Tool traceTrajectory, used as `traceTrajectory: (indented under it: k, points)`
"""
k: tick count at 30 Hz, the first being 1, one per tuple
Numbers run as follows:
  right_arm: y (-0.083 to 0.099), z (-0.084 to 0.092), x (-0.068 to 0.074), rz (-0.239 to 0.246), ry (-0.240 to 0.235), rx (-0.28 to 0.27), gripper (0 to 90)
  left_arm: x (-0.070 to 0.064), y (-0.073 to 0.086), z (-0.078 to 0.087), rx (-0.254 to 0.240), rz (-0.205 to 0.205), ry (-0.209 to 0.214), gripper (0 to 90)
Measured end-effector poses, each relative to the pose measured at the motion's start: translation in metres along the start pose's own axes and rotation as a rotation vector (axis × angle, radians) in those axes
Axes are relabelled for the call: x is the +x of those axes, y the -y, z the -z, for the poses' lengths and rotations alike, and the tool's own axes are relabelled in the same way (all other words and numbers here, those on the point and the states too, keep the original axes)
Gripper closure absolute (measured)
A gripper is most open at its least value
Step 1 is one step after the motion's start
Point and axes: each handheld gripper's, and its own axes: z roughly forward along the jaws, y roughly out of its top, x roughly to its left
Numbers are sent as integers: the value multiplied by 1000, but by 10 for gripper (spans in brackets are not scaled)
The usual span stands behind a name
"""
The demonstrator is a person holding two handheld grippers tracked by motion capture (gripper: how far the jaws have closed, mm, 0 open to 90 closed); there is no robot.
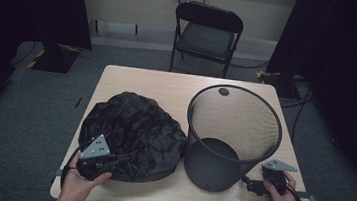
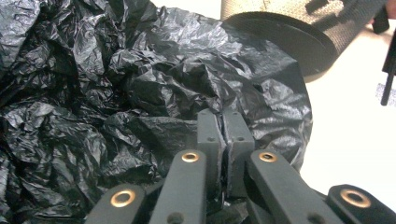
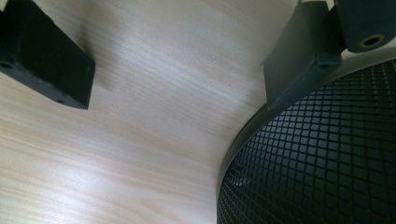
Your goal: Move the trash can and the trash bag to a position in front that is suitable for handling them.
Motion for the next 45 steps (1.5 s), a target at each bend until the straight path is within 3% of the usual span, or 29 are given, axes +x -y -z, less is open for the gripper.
traceTrajectory:
  k: [3, 5, 8, 10, 14, 17, 19, 25, 29, 34, 36, 40, 44, 45]
  points:
    - [0, 0, 0, 0, 0, 0, 82, -9, 3, 7, -6, -7, 22, 858]
    - [0, 0, 0, 0, 0, 0, 82, -14, 2, 14, -37, -21, 7, 809]
    - [0, 0, 0, 0, 0, 0, 81, -16, -5, 23, -83, -12, -4, 585]
    - [0, 0, 0, 0, 0, 0, 81, -14, -12, 27, -111, -3, -3, 378]
    - [0, 0, 0, 0, 0, 0, 81, 3, -28, 23, -106, 33, -39, 151]
    - [0, 0, 0, 0, 0, 0, 81, 21, -38, 10, -78, 53, -52, 155]
    - [0, 0, 0, 0, 0, 0, 81, 33, -42, -2, -43, 67, -25, 155]
    - [0, 0, 0, 0, 0, 0, 81, 47, -46, -41, 76, 42, -39, 165]
    - [0, 0, 0, 0, 0, 0, 81, 54, -39, -62, 163, 52, -53, 158]
    - [0, 0, 0, 0, 0, 0, 81, 68, -24, -80, 226, 91, -70, 158]
    - [0, 0, 0, 0, 0, 0, 81, 74, -16, -87, 251, 110, -119, 157]
    - [0, 0, 0, 0, 0, 0, 81, 80, -2, -96, 243, 149, -144, 156]
    - [0, 0, 0, 0, 0, 0, 81, 81, 1, -99, 267, 114, -174, 167]
    - [0, 0, 0, 0, 0, 0, 81, 81, 2, -100, 263, 122, -178, 171]
